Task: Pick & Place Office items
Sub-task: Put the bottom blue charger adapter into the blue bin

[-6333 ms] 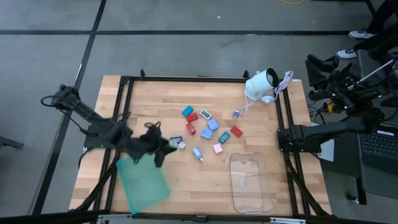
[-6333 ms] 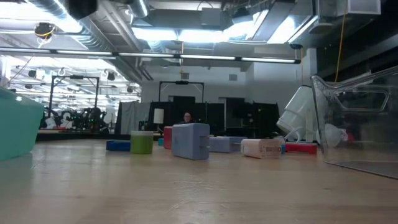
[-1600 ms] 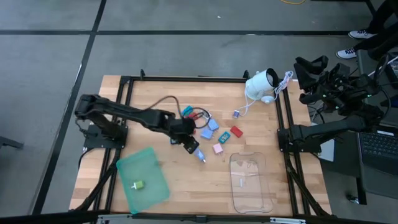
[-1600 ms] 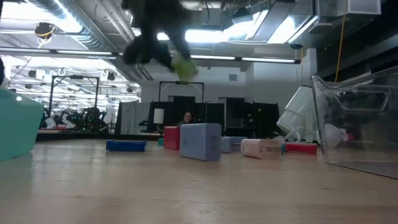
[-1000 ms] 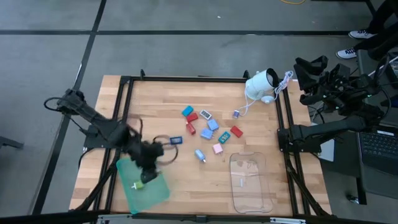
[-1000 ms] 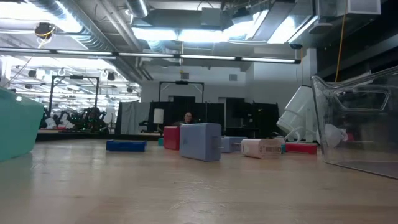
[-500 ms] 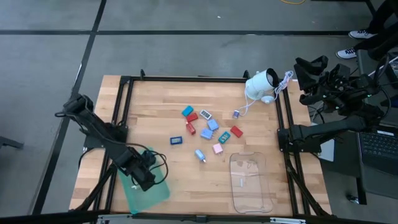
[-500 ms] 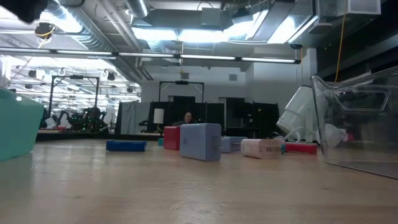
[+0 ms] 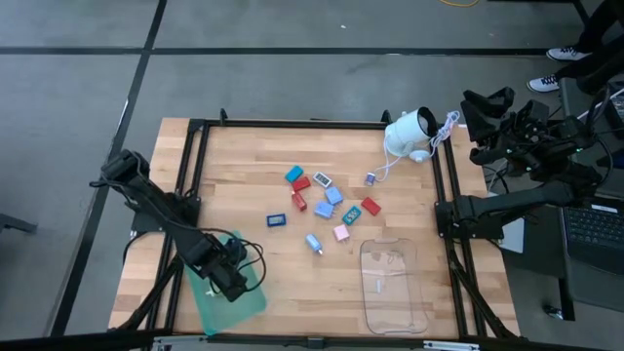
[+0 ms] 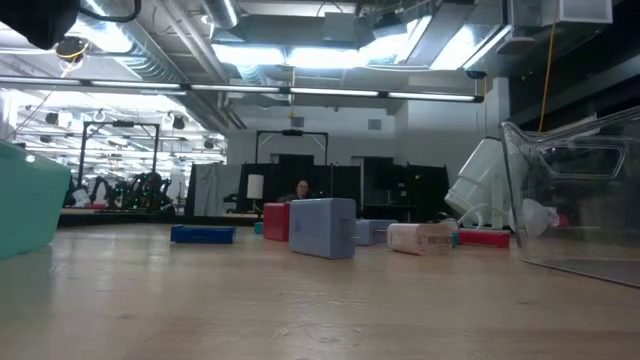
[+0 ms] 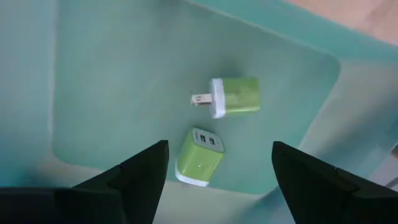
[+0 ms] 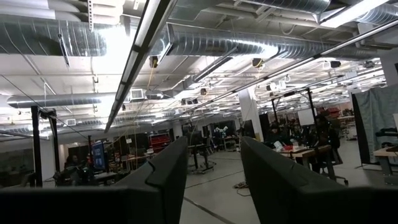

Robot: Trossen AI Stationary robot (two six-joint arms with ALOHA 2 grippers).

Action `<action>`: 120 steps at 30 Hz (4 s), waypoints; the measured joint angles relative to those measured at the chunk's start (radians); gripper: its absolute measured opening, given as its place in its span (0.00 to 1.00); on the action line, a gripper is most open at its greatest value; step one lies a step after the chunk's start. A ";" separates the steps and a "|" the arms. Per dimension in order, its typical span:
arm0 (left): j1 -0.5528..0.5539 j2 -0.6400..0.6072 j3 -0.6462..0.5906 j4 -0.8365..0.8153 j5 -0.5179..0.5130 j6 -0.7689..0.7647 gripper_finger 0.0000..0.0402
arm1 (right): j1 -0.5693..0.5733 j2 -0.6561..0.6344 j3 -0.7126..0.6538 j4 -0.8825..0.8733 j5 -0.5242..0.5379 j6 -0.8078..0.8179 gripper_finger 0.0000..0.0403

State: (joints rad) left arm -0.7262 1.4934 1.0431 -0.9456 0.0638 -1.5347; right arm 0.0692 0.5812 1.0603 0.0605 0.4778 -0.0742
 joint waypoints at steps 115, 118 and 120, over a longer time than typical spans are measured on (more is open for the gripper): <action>0.397 0.038 0.520 -0.635 -1.049 -0.245 0.28 | 0.000 0.013 0.000 -0.008 -0.023 0.066 0.39; 0.323 0.023 0.449 -0.568 -1.020 -0.268 0.28 | 0.000 0.013 0.000 -0.008 -0.023 0.066 0.39; 0.283 0.016 0.401 -0.541 -0.916 -0.259 0.28 | 0.000 0.013 0.000 -0.008 -0.023 0.067 0.39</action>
State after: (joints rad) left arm -0.4433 1.5098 1.4445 -1.4862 -0.8524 -1.7936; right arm 0.0692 0.5945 1.0607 0.0521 0.4547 -0.0069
